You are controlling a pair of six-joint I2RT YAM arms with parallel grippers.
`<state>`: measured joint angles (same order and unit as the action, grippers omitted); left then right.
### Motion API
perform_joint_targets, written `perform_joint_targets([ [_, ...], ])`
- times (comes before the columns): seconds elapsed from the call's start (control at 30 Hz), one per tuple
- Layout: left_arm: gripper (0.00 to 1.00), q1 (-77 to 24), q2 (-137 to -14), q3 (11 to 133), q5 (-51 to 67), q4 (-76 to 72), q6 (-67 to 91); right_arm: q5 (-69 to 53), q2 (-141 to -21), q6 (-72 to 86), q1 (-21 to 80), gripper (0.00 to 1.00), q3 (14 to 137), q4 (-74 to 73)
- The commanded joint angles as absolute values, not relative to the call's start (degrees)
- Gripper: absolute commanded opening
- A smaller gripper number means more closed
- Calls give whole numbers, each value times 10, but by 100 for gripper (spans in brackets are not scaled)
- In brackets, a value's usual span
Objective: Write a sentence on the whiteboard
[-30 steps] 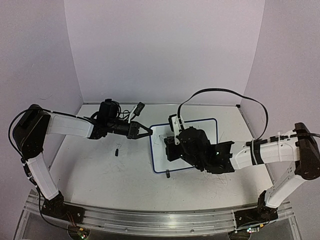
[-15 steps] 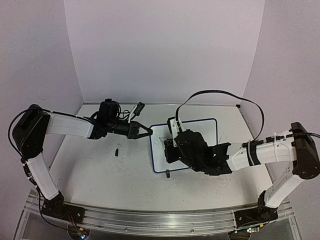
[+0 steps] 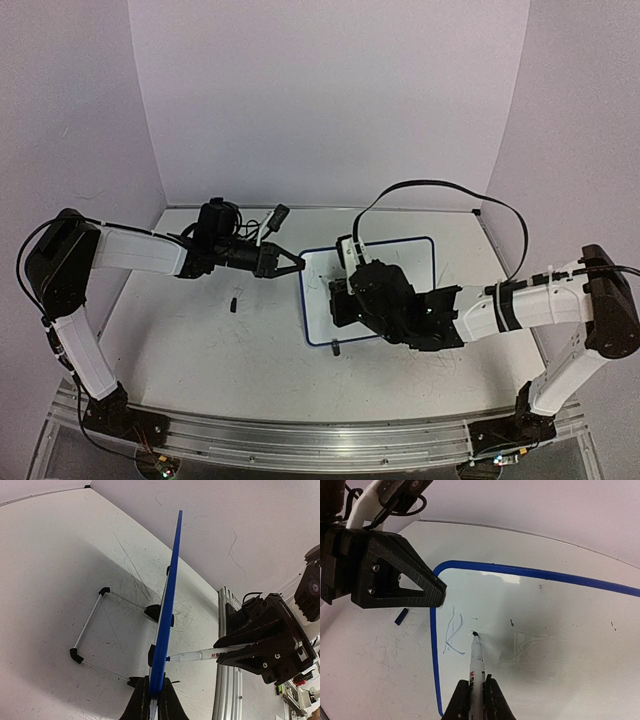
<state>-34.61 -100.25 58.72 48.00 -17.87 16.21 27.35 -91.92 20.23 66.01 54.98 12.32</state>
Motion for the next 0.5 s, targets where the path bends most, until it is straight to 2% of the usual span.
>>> perform_joint_targets([
  [0.0, 0, -346, -981, 586, 496, -181, 158, 281, -934, 221, 662, 0, 542, 96],
  [0.47, 0, -346, -979, 586, 495, -181, 158, 280, -939, 241, 671, 0, 534, 88],
])
